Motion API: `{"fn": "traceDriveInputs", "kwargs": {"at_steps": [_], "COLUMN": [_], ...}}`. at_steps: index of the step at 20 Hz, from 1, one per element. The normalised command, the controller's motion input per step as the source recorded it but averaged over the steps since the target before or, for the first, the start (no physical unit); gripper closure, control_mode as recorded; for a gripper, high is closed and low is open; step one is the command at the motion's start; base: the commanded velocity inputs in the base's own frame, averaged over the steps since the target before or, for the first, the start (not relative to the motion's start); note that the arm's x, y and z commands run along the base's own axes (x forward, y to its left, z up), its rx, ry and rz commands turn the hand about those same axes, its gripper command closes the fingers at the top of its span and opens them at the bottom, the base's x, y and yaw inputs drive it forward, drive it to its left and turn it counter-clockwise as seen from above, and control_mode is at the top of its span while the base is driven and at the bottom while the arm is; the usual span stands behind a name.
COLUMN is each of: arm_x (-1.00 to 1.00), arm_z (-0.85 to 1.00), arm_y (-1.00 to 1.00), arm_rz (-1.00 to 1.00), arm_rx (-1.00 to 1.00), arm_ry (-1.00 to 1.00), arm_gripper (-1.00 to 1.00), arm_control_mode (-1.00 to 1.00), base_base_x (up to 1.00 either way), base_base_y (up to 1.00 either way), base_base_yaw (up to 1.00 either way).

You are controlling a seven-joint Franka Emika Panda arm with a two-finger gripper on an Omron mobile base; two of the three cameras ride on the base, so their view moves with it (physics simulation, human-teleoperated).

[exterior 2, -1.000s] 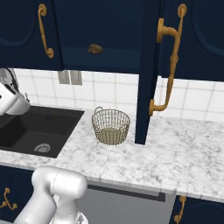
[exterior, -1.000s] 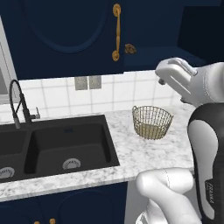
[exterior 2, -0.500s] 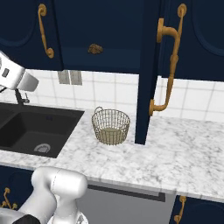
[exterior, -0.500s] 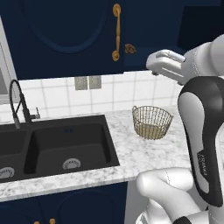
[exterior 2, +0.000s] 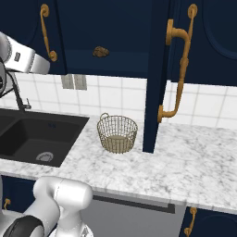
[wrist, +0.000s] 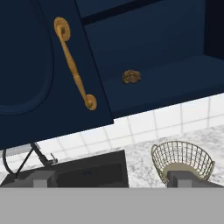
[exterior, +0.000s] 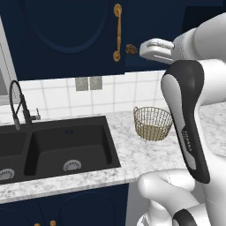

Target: Open the cabinet, pick up the bread from the cabinet and place it in the basket. Then move the basket to the dining counter.

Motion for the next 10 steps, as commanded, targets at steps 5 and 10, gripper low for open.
{"fn": "traceDriveInputs", "kwargs": {"at_steps": [5, 10], "arm_x": [0.53, 0.52], "arm_z": [0.1, 0.0], "arm_y": [0.03, 0.28], "arm_rz": [0.05, 0.0], "arm_rx": [-0.01, -0.09], "arm_ry": [-0.13, -0.06], "arm_gripper": [-1.0, -1.0], "arm_control_mode": [-1.0, -1.0], "base_base_x": [0.0, 0.0], "base_base_y": [0.0, 0.0], "base_base_yaw": [0.0, 0.0]}}
